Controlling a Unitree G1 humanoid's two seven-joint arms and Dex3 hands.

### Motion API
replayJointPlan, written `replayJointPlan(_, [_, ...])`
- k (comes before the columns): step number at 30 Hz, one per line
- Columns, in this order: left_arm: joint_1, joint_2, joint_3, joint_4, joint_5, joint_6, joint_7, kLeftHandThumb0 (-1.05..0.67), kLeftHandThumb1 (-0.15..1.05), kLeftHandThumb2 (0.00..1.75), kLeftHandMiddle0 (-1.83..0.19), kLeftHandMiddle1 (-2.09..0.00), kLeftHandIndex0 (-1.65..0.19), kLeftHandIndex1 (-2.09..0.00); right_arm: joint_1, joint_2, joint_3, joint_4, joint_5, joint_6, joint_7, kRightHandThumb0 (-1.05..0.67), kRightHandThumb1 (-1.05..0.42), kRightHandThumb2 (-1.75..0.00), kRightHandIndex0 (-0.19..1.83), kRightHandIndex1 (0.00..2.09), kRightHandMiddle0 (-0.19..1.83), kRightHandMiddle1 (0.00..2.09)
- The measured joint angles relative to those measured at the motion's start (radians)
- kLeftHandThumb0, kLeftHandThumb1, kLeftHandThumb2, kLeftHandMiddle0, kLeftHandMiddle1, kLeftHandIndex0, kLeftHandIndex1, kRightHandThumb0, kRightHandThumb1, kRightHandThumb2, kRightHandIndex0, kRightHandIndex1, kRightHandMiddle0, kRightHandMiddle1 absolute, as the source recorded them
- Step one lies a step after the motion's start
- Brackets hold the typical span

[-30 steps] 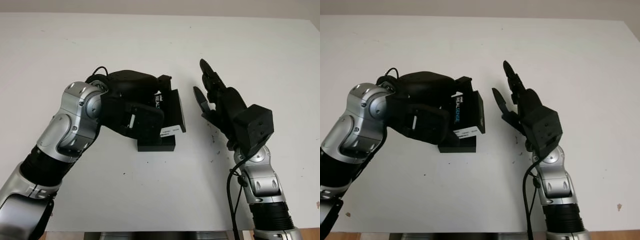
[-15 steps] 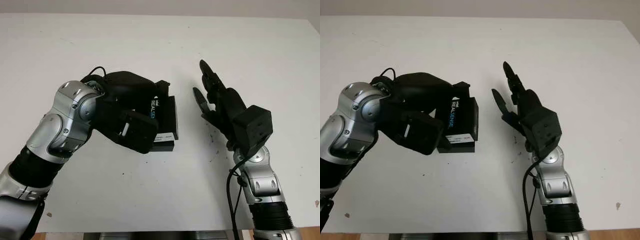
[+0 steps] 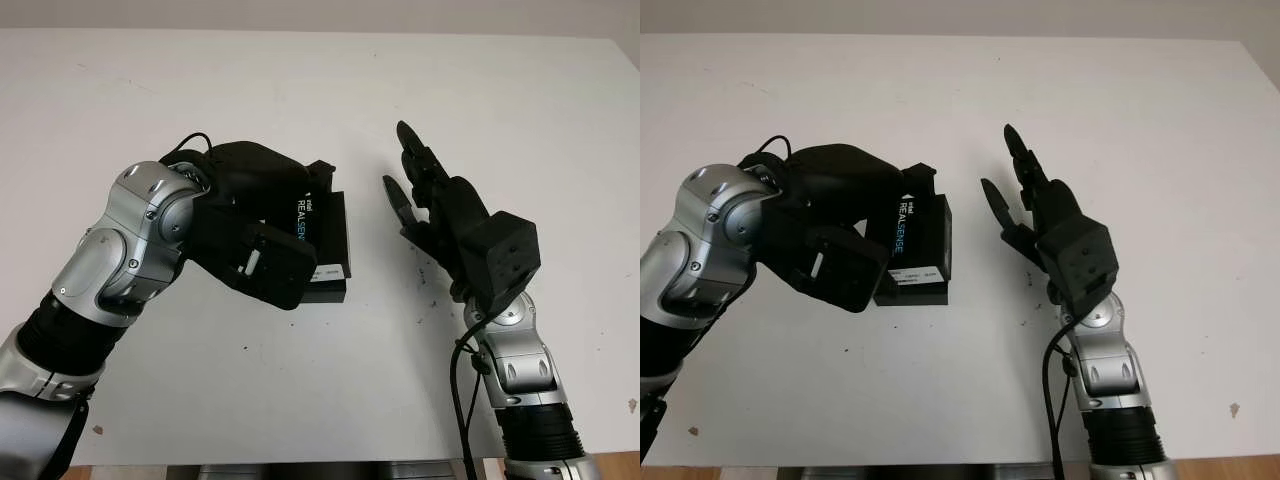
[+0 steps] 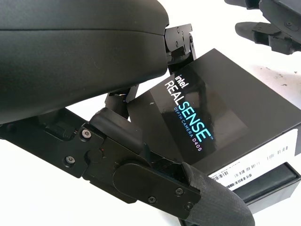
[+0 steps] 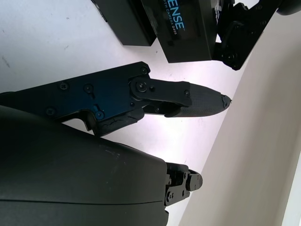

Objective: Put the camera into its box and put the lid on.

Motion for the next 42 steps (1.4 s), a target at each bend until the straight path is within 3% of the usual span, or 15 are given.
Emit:
replayJointPlan(3, [0.001,0.0,0.0,0.0,0.0,0.001,-0.005,-0.26,1.05,0.19,-0.93,-2.09,0.03,-1.95,0.0,0.0,0.002,0.0,-0.001,0.002,0.001,-0.71,-1.05,-0.49,0.01,0.06,0.06,0.06])
replayJointPlan(6, [0.002,0.0,0.001,-0.002,0.0,0.008,-0.016,-0.26,1.05,0.19,-0.95,-2.09,-0.02,-2.08,-0.001,0.003,0.002,0.0,0.0,0.001,-0.002,-0.71,-1.05,-0.49,0.02,0.06,0.07,0.06])
replayJointPlan(11, [0.001,0.008,0.001,-0.012,0.001,0.02,-0.041,-0.26,1.05,0.18,-0.93,-2.09,0.06,-1.84,-0.001,0.003,0.002,0.0,0.001,0.004,0.002,-0.71,-1.05,-0.5,0.0,0.05,0.05,0.05])
replayJointPlan(13, [0.001,0.015,0.002,-0.015,0.0,0.02,-0.049,-0.27,1.05,0.17,-0.93,-2.09,0.04,-1.95,-0.001,0.003,0.002,-0.002,-0.001,0.014,0.002,-0.71,-1.05,-0.5,0.01,0.05,0.05,0.05])
replayJointPlan(19, [0.008,0.032,0.014,-0.024,-0.044,0.007,-0.064,-0.28,1.05,0.13,-0.99,-2.09,-0.37,-2.09,-0.001,0.005,0.004,-0.01,0.001,0.036,0.002,-0.71,-1.05,-0.5,-0.01,0.04,0.03,0.04])
replayJointPlan(29, [0.032,0.085,0.016,-0.032,-0.074,0.008,-0.117,-0.27,1.05,0.21,-1.01,-2.09,-0.34,-2.09,-0.001,0.016,0.014,-0.021,0.004,0.053,0.002,-0.71,-1.05,-0.49,-0.01,0.05,0.02,0.05])
replayJointPlan(35, [0.032,0.099,0.016,-0.04,-0.074,-0.003,-0.121,-0.29,1.05,0.16,-0.88,-2.09,-0.13,-2.09,-0.001,0.015,0.013,-0.021,0.006,0.054,0.002,-0.72,-1.05,-0.49,-0.02,0.05,0.01,0.05])
replayJointPlan(38, [0.033,0.099,0.016,-0.038,-0.074,-0.008,-0.115,-0.28,1.05,0.18,-0.92,-2.09,-0.24,-2.09,-0.001,0.015,0.013,-0.021,0.009,0.054,0.003,-0.72,-1.05,-0.49,-0.02,0.05,0.01,0.05])
replayJointPlan(42, [0.039,0.092,0.012,-0.023,-0.072,-0.015,-0.086,-0.27,1.05,0.15,-0.94,-2.09,-0.11,-2.09,-0.001,0.015,0.013,-0.021,0.008,0.053,0.003,-0.71,-1.05,-0.5,-0.01,0.05,0.01,0.05])
